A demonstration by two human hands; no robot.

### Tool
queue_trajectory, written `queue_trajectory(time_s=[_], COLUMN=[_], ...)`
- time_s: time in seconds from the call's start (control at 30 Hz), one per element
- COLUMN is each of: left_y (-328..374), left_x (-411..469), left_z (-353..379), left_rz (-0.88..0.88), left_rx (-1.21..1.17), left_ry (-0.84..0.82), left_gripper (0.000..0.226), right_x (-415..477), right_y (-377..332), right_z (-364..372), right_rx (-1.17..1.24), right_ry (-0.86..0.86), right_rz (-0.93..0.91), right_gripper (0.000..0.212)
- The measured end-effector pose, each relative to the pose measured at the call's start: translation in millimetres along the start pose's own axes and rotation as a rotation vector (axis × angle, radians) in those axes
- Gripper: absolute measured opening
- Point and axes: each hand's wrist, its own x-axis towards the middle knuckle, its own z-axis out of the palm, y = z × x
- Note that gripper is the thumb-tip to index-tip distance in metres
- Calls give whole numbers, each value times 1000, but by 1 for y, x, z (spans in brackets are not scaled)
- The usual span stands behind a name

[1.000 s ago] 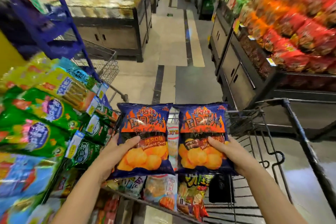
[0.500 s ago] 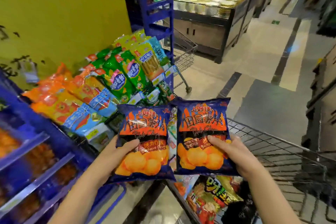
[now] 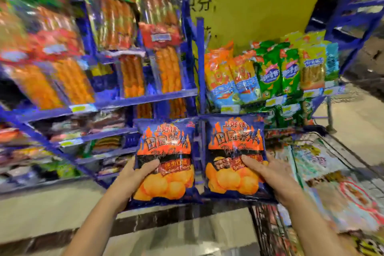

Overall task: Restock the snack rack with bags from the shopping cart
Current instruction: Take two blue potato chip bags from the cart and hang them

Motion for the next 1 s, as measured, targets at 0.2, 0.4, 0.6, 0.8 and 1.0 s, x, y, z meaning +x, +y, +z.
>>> queue_trajectory(time_s=[0.2, 0.4, 0.6, 0.8, 1.0], left_y=[-35, -70, -116, -146, -164], left_x=[-81, -196, -308, -399, -449], left_z=[-127, -265, -387, -461, -511], left_rz=[34, 70, 68, 53, 28], left_rx=[-121, -185, -282, -377, -402], left_ry=[227, 444, 648, 812, 995], left_gripper=[105, 84, 80, 66, 38], right_x=[-11, -52, -103, -147, -175], right_y=[-21, -10, 25, 54, 68], right_z=[142, 322, 488, 624, 737], right_rx=[-68, -121, -181, -253, -327], right_ry=[-312, -616, -822, -969, -1142], right_rz=[-23, -41, -25, 0, 15], right_gripper=[47, 73, 75, 91, 103])
